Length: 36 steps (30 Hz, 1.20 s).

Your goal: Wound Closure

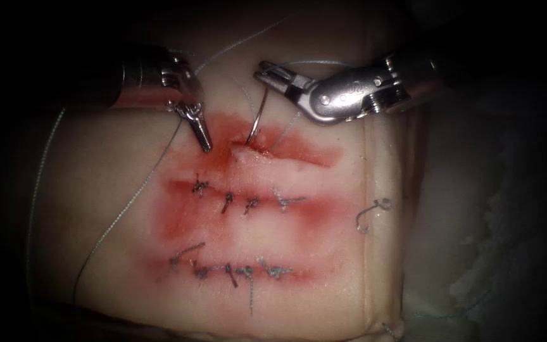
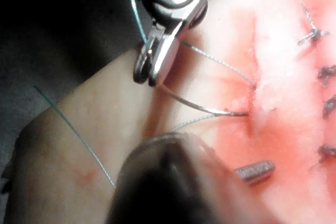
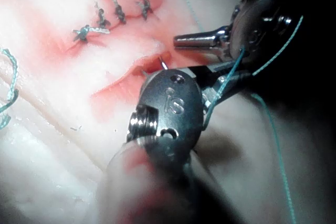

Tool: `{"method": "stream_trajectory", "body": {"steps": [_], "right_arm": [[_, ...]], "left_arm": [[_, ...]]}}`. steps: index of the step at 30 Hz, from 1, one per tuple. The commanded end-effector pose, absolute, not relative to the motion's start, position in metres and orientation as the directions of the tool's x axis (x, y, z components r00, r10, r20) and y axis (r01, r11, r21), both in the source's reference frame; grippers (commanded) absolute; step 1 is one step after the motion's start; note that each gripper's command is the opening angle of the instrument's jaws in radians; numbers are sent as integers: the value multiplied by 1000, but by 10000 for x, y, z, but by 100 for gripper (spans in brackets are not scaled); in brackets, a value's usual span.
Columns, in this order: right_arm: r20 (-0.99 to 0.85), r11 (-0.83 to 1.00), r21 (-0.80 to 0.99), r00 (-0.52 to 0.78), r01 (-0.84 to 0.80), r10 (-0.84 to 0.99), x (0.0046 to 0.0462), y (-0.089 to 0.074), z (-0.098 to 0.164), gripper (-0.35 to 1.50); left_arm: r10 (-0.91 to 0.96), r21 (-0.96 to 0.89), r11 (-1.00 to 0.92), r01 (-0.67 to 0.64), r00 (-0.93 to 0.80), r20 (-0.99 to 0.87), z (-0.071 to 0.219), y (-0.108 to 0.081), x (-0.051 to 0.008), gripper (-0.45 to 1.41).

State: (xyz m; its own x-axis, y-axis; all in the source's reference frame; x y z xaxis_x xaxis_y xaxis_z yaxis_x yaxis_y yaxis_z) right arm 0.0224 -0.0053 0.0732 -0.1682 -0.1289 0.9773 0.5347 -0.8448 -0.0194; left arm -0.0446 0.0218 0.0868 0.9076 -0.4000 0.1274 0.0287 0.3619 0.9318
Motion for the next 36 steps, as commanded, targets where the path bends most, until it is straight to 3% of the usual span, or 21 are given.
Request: {"method": "stream_trajectory", "body": {"steps": [1, 26, 36], "right_arm": [[978, -846, 9, -181, 533, -103, 233, -51, 735, -35], [973, -860, 115, -232, 496, -4, 232, -51, 734, -35], [979, -854, 23, -186, 520, -87, 232, -52, 733, -35]], "left_arm": [[-401, 930, 366, 27, 907, 131, 871, 226, -453, -45], [-403, 931, 363, 32, 907, 126, 871, 225, -453, -45], [-401, 932, 361, 30, 907, 126, 869, 226, -452, -45]]}}
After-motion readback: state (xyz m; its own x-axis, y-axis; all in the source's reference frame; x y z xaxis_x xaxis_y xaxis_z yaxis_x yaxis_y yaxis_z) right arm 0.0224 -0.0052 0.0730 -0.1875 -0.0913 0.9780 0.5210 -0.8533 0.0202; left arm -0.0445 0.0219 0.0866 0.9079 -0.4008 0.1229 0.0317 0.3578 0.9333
